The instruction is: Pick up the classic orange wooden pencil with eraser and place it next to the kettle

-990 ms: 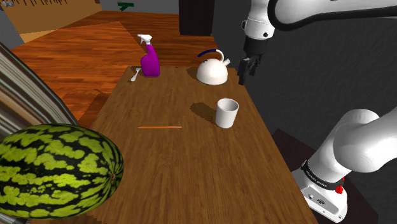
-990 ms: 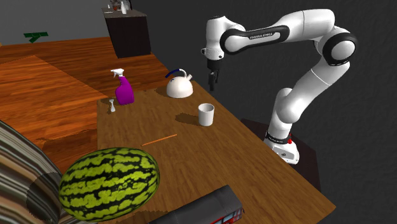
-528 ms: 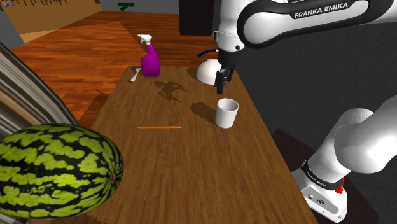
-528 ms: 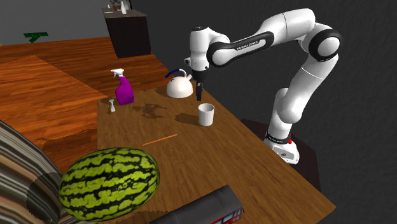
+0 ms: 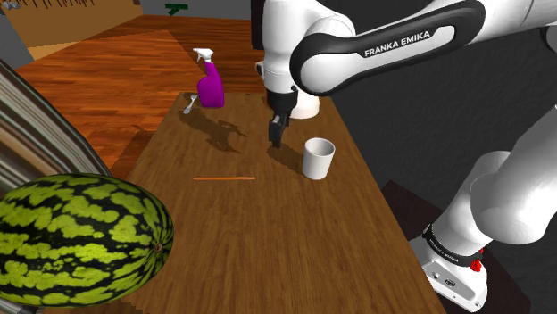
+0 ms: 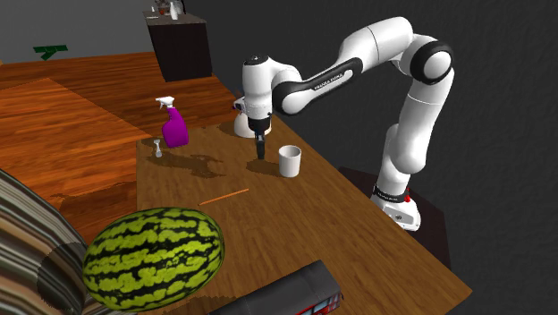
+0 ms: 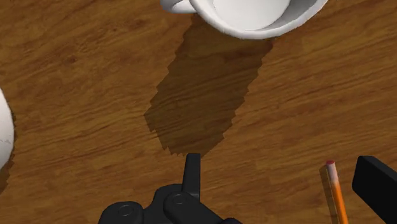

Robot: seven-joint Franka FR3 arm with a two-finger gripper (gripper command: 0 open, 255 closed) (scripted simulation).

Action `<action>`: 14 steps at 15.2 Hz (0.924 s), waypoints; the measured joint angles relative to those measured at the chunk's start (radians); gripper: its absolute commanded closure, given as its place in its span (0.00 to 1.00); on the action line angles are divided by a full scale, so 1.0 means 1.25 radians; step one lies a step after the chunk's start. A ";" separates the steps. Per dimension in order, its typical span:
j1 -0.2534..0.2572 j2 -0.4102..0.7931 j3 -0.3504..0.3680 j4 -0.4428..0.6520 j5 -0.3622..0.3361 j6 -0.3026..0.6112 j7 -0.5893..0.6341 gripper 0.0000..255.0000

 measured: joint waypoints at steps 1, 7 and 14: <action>0.008 0.026 0.010 0.020 -0.014 0.004 0.003 0.00; 0.059 0.171 0.054 0.127 -0.103 0.029 0.012 0.00; 0.121 0.313 0.076 0.228 -0.199 0.049 0.016 0.00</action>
